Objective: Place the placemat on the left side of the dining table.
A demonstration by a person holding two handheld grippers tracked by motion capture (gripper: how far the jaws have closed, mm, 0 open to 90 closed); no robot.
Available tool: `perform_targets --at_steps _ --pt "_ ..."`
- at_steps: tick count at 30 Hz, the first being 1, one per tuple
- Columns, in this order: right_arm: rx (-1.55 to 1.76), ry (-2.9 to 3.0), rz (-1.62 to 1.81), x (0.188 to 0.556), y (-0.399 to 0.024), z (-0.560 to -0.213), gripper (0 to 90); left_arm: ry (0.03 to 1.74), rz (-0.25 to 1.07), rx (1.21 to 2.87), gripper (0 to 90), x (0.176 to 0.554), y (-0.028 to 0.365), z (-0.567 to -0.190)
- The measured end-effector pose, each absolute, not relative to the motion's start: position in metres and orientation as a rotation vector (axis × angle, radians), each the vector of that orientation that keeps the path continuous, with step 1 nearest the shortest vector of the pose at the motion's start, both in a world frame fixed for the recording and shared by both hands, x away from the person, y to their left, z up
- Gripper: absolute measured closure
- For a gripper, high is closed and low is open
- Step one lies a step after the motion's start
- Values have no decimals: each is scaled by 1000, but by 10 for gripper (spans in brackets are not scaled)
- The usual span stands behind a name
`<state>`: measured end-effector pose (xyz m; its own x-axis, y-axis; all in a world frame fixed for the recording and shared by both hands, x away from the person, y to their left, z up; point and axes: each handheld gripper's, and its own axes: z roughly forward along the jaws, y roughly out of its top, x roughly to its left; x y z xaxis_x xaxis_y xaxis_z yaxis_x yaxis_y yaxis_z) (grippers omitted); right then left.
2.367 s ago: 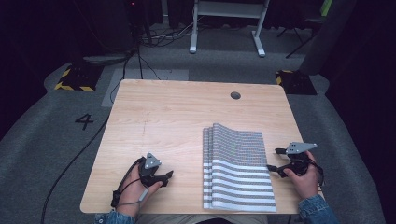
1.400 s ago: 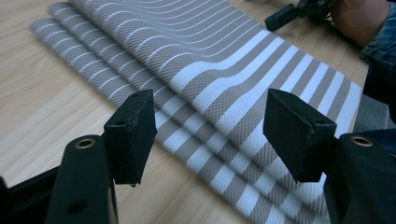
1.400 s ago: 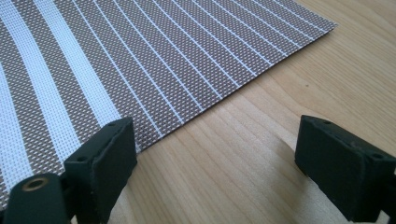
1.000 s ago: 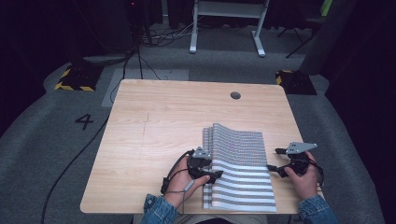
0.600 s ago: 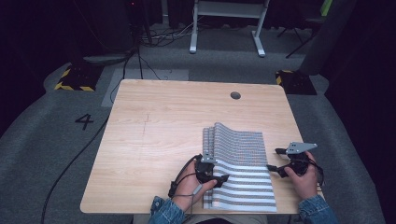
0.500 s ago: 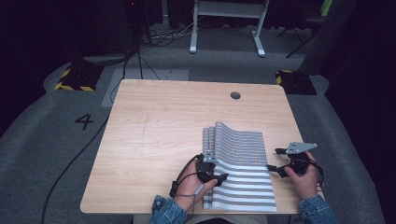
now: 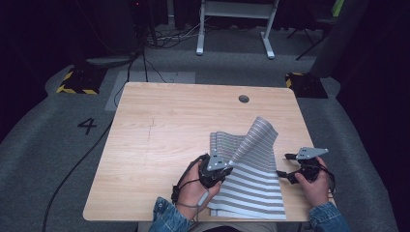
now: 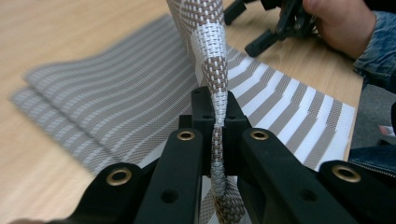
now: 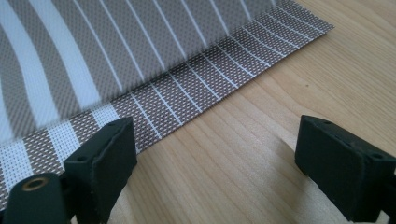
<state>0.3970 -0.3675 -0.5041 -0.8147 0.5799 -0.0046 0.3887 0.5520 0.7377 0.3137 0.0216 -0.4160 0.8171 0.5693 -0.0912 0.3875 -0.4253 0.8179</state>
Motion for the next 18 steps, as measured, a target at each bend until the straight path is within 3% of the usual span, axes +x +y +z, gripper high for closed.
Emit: perform_targets --at_steps 8,18 --pt "810 2542 1117 397 -368 -504 129 668 386 2071 886 305 59 -380" --pt "813 2543 1118 397 -367 -504 128 721 379 2056 886 304 109 -356"
